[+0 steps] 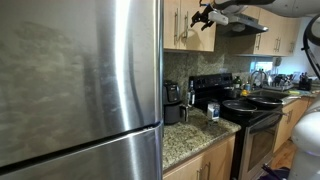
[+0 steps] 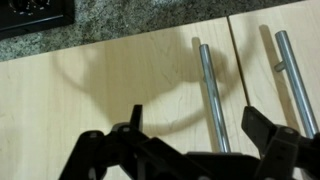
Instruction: Open the air fryer and the right-sided cabinet door
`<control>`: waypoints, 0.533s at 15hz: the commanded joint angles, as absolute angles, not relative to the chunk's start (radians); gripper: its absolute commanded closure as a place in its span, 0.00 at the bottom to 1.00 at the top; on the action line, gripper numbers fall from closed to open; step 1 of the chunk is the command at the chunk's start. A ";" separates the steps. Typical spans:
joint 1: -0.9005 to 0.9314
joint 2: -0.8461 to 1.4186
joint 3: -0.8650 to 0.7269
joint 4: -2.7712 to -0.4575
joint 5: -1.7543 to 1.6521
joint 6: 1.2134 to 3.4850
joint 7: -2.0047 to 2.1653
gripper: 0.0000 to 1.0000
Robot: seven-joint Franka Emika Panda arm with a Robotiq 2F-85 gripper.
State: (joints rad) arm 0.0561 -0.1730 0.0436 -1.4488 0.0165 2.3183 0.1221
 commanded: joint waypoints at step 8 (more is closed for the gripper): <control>0.068 -0.008 0.046 -1.279 0.063 2.322 0.080 0.00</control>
State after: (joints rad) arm 0.0709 -0.0132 0.0485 -1.2523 0.0637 2.3162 0.0936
